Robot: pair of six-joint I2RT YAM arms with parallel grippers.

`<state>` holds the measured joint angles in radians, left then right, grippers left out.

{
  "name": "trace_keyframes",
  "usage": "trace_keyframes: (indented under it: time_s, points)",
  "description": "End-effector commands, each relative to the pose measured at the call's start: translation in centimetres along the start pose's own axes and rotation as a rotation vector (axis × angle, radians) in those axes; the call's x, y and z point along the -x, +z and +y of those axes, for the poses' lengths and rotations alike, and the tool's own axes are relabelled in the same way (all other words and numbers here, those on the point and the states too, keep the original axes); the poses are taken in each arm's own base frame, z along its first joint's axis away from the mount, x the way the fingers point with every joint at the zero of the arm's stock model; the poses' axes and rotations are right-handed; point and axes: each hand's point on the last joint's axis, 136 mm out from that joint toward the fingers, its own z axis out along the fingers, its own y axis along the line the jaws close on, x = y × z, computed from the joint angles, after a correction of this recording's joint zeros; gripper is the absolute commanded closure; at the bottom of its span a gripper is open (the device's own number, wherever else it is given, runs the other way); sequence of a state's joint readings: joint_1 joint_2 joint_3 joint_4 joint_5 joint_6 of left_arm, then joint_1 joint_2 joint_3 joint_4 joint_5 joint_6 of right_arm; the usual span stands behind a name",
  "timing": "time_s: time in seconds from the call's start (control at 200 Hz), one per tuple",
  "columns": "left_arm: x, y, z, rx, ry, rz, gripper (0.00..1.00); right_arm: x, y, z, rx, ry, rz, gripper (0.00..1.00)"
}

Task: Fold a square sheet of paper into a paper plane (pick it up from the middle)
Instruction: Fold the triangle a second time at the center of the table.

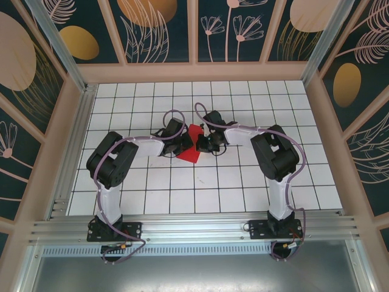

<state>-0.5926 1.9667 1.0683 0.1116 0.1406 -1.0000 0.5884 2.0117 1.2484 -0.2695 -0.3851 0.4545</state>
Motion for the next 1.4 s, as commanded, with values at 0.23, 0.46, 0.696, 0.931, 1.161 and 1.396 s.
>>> trace_keyframes:
  time_s: [0.23, 0.46, 0.696, 0.931, 1.161, 1.396]
  points:
    - [-0.6, 0.4, 2.9, 0.091, -0.006, 0.02, 0.95, 0.6, -0.5, 1.4, 0.062, -0.04, 0.013, 0.95]
    - [-1.1, 0.6, 3.3, 0.089, -0.016, 0.032, 0.95, 1.9, -3.7, 4.5, 0.157, -0.052, -0.074, 0.89]
    - [-1.2, 0.6, 3.3, 0.082, -0.023, 0.033, 0.95, -1.9, -2.0, 4.0, 0.17, -0.028, 0.017, 0.94]
    - [-1.0, 0.5, 3.1, 0.079, -0.026, 0.028, 0.96, -4.0, -0.3, 3.9, 0.158, -0.031, 0.083, 0.96]
    - [-1.0, 0.4, 2.9, 0.072, -0.028, 0.027, 0.96, -5.6, 1.0, 1.8, 0.096, -0.01, 0.14, 0.96]
    - [-0.2, 0.0, 2.4, 0.07, -0.023, -0.002, 0.95, -7.3, 1.9, -0.4, 0.058, 0.035, 0.183, 0.97]
